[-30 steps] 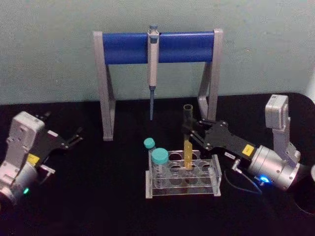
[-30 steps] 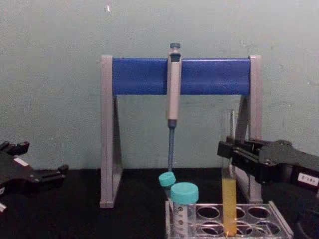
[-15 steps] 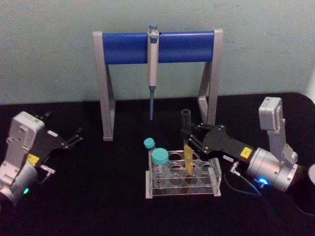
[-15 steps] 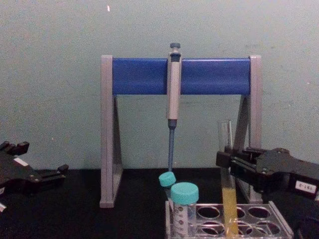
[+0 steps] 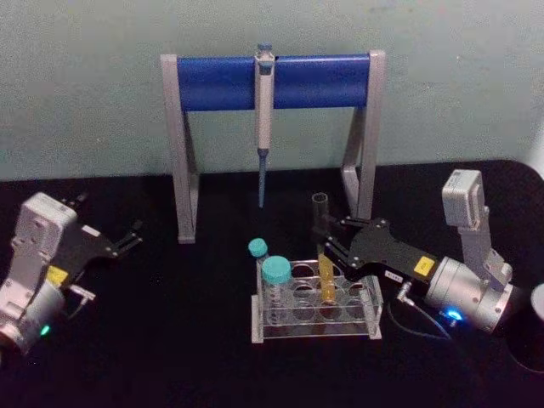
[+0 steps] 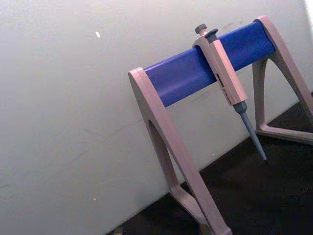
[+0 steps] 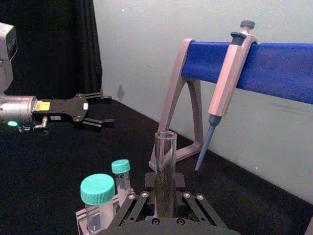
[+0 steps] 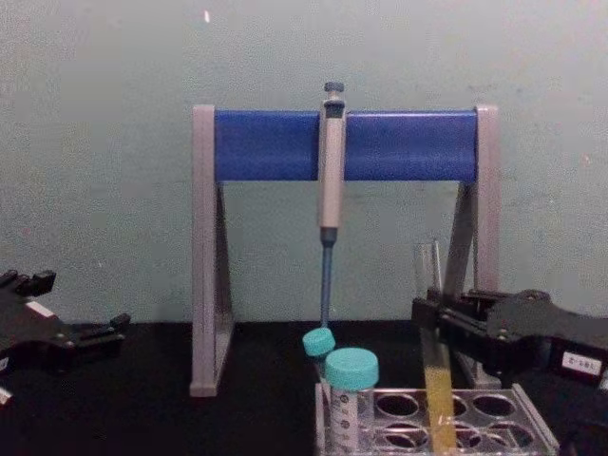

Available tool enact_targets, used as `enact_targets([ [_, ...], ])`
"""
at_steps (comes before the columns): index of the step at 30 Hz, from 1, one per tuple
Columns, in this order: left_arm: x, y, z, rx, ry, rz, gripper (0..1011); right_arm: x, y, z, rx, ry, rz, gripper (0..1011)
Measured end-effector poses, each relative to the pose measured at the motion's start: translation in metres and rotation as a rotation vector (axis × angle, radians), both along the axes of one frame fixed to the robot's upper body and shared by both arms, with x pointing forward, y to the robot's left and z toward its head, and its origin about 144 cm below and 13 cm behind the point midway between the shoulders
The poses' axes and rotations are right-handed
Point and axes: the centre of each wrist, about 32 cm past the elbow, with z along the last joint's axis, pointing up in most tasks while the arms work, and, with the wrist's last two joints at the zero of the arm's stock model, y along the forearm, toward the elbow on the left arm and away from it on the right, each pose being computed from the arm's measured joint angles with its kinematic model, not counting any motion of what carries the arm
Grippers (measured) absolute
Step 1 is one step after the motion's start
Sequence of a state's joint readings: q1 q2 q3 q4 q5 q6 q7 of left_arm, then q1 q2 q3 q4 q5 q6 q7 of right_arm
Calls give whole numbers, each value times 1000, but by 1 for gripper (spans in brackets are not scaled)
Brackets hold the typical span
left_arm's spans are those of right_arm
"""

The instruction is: Pick up the test tube from the test tube rack, shake it, then place it back into the test tube rack.

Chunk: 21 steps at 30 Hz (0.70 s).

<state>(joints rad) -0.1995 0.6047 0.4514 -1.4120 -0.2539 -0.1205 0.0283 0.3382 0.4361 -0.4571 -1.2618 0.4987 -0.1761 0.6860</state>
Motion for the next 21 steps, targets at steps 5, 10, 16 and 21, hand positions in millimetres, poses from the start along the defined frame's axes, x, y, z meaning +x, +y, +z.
enact_targets([
  [5,0,0,0,0,0,0,1001,0,0,0,-4,2,-1,229],
  [10,0,0,0,0,0,0,1001,-1,0,1,-13,6,-7,229],
  [16,0,0,0,0,0,0,1001,-1,0,1,-16,7,-8,229],
  [21,0,0,0,0,0,0,1001,-1,1,1,-15,7,-7,229],
])
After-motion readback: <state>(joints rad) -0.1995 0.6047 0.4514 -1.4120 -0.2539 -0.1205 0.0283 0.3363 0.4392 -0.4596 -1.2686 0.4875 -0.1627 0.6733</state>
